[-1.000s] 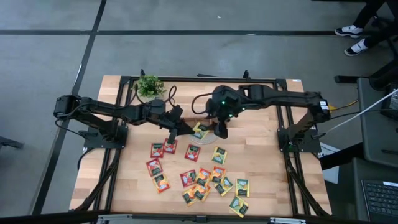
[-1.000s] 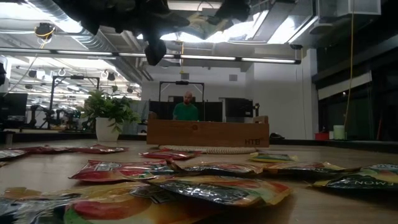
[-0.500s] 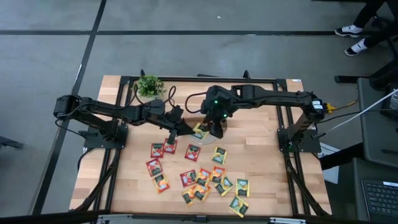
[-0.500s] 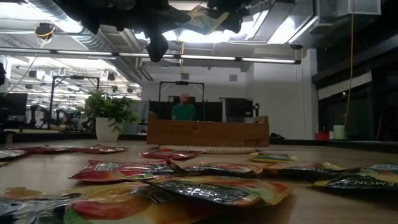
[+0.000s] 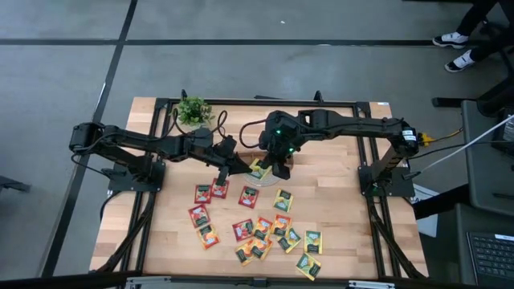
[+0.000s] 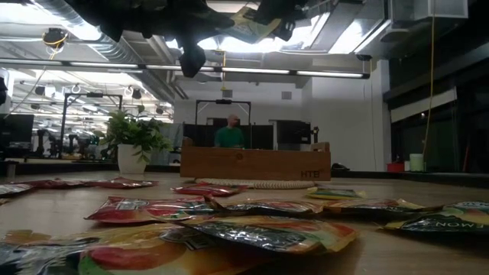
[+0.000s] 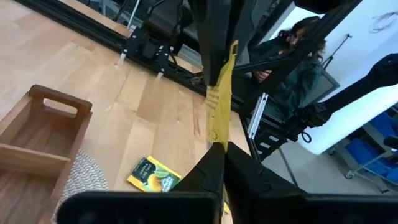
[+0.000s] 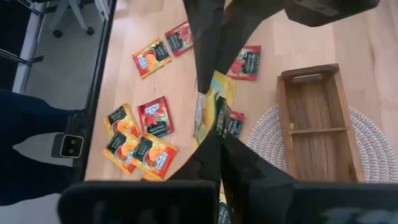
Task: Pick & Place Tea
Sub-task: Put the yellow tea bag into the right section of the wooden organizer
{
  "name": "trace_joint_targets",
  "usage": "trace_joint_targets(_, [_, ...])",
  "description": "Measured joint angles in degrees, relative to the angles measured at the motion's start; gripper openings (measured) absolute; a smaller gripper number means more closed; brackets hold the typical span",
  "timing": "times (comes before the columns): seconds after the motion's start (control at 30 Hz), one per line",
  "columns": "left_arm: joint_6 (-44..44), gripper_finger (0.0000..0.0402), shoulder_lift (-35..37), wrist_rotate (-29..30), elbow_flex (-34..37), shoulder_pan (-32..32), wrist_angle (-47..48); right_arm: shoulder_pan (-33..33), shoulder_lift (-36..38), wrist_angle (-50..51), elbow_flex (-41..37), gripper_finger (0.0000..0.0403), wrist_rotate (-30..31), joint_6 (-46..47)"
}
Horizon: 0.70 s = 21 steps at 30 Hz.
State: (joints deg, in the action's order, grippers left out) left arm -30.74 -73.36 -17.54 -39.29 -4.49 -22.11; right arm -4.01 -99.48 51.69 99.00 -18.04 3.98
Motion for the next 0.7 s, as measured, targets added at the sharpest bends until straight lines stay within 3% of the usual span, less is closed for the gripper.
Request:
trace_joint_targets(0.23, [-3.45, 0.0084, 0.00, -0.28, 0.00, 0.00, 0.07, -0.03, 0.04, 5.69, 0.02, 0.0004, 0.46, -2.99])
trace_joint_targets(0.4, [-3.99, 0.0143, 0.00, -0.59, 0.00, 0.00, 0.20, -0.52, 0.04, 10.15, 0.02, 0.0002, 5.15, -6.27])
trace_joint_targets(0.7, [-4.50, 0.0168, 0.00, -0.57, 0.02, 0.00, 0.07, -2.80, -3.09, 16.98, 0.00, 0.0001, 9.96, -14.73])
